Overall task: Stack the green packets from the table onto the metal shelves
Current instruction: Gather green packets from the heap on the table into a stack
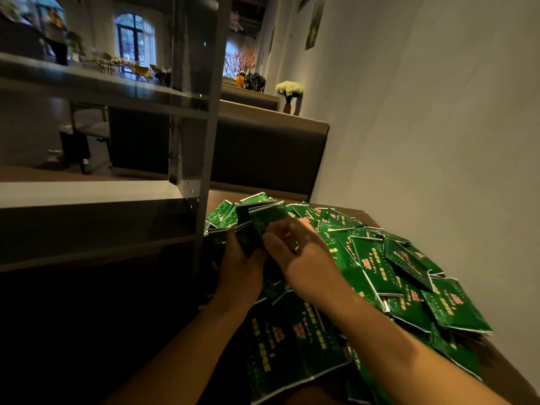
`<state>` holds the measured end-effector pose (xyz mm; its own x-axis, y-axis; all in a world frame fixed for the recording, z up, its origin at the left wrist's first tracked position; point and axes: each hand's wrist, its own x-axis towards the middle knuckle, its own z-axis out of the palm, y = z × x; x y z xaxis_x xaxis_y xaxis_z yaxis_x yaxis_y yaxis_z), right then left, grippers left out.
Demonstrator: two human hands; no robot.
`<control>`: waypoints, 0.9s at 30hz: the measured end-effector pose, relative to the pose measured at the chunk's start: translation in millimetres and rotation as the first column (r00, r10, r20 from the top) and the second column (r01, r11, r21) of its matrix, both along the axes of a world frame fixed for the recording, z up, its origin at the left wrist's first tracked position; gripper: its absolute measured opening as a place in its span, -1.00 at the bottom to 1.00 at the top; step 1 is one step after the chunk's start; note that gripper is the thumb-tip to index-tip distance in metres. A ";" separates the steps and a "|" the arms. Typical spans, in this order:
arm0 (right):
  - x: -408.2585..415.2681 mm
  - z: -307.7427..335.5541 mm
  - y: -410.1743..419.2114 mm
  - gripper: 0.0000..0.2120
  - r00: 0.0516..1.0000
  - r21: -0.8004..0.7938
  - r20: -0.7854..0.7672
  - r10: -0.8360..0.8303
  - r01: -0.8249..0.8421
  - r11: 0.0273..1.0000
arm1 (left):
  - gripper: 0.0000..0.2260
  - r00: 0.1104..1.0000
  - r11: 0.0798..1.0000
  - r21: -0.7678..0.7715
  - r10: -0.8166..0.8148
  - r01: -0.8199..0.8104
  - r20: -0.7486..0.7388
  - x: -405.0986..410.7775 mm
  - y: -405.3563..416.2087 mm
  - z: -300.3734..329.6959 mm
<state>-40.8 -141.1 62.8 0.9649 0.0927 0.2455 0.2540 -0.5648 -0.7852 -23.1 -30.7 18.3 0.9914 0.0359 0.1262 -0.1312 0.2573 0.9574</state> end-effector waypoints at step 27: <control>1.1 -29.2 -6.7 -0.52 0.996 0.089 0.088 0.008 -0.016 0.996 | -0.59 0.989 0.978 0.204 -0.069 0.042 0.130 -7.0 -13.0 -12.1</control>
